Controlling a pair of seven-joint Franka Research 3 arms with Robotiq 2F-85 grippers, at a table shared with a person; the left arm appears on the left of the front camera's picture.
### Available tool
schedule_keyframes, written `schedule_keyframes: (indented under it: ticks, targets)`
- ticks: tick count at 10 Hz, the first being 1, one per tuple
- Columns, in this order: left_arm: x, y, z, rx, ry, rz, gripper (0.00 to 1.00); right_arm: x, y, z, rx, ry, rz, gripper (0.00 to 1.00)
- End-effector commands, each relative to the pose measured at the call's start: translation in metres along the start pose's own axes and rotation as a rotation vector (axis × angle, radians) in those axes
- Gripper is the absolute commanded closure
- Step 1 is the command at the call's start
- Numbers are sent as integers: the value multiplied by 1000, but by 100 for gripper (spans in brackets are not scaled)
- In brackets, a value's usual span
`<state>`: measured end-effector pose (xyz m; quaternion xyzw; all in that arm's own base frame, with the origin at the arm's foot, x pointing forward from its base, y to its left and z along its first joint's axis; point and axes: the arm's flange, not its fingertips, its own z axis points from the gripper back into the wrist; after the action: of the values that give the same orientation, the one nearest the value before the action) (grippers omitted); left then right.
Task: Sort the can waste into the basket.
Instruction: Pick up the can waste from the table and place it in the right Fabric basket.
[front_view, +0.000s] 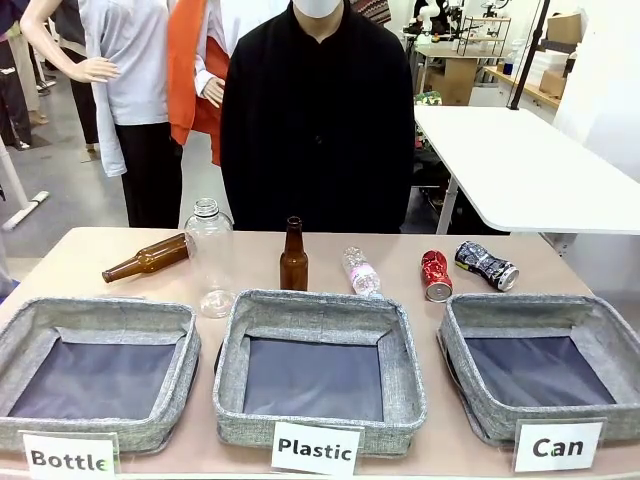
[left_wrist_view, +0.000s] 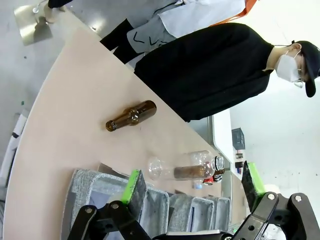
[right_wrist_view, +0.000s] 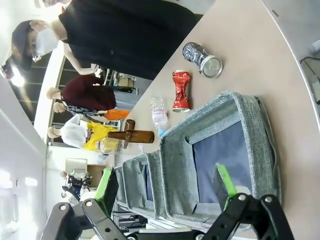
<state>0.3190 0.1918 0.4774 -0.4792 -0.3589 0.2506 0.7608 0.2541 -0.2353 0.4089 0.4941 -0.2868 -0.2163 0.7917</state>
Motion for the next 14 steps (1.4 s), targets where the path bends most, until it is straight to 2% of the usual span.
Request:
schedule_keyframes:
  ticks: [1, 8, 10, 14]
  targets:
    - [1, 3, 2, -6, 12, -14, 0, 2, 0, 4, 22, -17, 21, 0]
    - [1, 3, 2, -6, 12, -14, 0, -1, 1, 4, 1, -3, -2, 0]
    - [1, 3, 2, -6, 12, -14, 0, -4, 36, -32, -111, 45, 105, 0]
    - [1, 3, 2, -6, 12, -14, 0, -22, 138, -158, -420, 202, 372, 0]
